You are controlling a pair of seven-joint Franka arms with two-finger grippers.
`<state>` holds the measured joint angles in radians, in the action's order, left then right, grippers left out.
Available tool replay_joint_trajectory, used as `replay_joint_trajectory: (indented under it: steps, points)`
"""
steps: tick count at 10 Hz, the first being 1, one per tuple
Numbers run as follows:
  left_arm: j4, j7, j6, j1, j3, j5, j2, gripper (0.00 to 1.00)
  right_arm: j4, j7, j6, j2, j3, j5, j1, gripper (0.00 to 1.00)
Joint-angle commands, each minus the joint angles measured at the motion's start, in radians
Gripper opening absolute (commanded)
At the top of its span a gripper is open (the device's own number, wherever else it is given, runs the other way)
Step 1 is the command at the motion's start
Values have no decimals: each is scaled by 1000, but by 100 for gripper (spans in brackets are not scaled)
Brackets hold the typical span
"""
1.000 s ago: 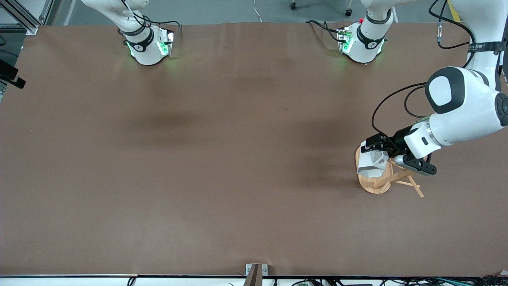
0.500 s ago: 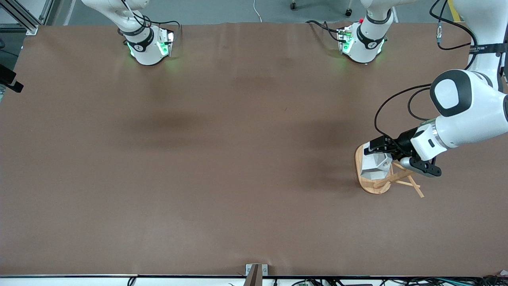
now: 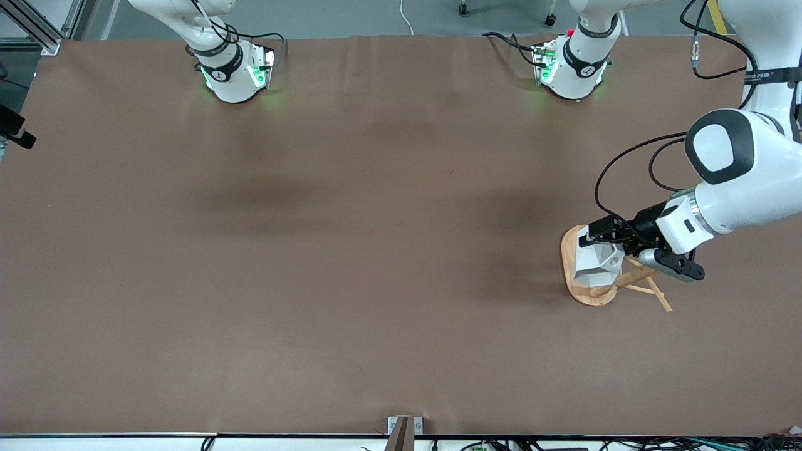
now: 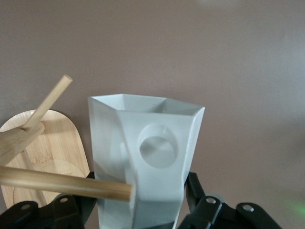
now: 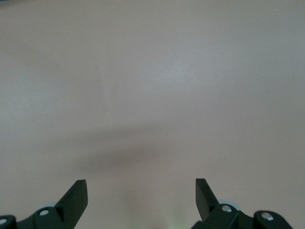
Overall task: Hang cup on rack
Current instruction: 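Open the left gripper and release the cup on the peg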
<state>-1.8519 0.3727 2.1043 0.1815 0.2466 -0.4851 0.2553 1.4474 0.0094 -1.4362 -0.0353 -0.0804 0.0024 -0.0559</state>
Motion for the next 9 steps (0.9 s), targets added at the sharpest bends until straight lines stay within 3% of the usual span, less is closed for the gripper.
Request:
replay_joint_trajectory:
  steps: [1,4,5,6,7,8,9]
  points:
    - [0,38,13,0,-21,-7,41,0,-7,-11,-1,5,11,-2,-13,100]
    - [0,37,13,-2,-23,-13,56,3,-6,-11,0,5,11,-2,-15,100]
    - [2,35,13,-2,-23,-13,64,10,-6,-11,0,5,11,-2,-15,100]
    - [2,26,14,-2,-23,-13,64,36,-4,-11,2,5,11,-2,-15,100]
    - [2,22,13,0,-23,-13,62,91,-4,-11,2,5,11,-2,-16,100]
    - [0,11,11,0,-23,-13,52,100,-4,-11,2,5,11,-2,-16,100]
    - [0,-13,8,0,-23,-13,42,100,-4,-11,2,5,11,-2,-16,100]
